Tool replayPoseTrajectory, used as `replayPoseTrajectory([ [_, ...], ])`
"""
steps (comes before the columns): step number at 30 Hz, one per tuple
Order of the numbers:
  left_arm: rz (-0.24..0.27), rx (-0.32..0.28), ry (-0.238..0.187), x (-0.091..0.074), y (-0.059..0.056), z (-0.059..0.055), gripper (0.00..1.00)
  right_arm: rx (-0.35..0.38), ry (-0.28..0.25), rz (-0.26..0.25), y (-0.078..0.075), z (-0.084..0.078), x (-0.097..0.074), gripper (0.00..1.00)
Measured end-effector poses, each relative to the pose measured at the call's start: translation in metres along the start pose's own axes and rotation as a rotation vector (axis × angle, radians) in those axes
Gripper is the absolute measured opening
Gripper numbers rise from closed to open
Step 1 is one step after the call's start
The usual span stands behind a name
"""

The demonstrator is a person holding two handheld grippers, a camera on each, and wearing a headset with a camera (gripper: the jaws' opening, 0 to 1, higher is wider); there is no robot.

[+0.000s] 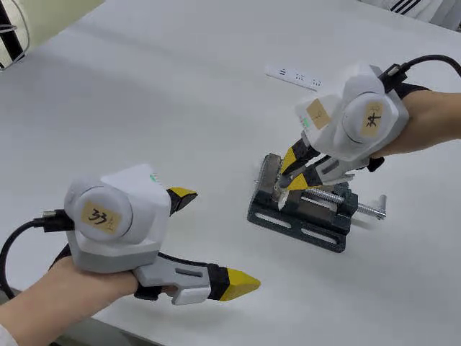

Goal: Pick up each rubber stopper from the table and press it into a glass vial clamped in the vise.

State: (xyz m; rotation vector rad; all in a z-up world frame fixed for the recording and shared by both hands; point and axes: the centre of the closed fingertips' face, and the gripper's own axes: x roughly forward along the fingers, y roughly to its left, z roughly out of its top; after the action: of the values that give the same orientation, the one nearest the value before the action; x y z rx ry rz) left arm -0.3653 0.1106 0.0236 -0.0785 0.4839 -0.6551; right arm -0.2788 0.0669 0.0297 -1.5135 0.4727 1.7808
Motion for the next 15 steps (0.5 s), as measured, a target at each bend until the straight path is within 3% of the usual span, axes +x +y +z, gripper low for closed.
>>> replayPoseTrajectory([
  [7,-0.003,0.001,-0.001,0.0011,-0.0004,0.0005,0.93,0.019,0.008,-0.002,-0.0019,-0.0024,0.0013,0.1],
  [15,-0.006,-0.001,-0.001,0.0026,-0.0003,0.0004,0.93,0.042,-0.033,-0.008,-0.0026,0.0021,-0.002,0.16],
])
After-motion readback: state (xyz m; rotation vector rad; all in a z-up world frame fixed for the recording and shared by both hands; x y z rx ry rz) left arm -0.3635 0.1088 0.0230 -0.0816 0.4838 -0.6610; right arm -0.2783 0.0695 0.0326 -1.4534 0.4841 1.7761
